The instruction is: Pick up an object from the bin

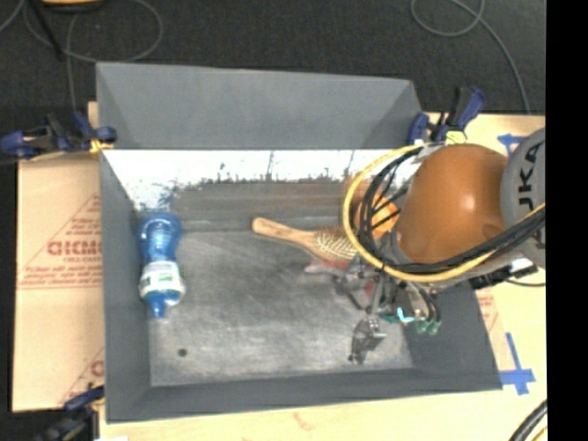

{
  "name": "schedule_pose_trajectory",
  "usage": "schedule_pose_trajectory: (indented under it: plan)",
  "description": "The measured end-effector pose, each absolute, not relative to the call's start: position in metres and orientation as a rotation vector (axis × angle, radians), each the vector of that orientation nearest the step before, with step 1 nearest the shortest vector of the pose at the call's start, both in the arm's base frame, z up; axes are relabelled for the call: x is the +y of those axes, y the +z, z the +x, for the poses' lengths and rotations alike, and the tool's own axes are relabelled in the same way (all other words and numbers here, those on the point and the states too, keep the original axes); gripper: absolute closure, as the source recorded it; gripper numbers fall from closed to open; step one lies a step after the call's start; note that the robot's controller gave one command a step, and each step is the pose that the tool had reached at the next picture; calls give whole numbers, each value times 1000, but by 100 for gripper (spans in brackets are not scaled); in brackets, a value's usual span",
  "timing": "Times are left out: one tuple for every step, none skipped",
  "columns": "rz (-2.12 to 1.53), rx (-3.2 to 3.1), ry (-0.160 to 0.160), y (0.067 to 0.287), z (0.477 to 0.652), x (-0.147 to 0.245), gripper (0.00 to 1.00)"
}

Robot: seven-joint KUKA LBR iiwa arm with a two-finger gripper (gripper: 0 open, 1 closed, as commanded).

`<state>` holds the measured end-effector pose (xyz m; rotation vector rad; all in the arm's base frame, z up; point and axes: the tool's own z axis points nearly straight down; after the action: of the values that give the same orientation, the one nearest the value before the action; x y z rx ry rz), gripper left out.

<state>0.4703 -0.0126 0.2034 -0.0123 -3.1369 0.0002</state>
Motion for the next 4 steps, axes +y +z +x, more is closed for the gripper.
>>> schedule_pose_trajectory:
  plan:
    - [-11,-3145,1,207,472,-13,0]
    - [2,-3148,0,188,525,9,0]
    - [310,-3132,2,159,539,14,0]
    - [529,-3101,-1,150,555,-22,0]
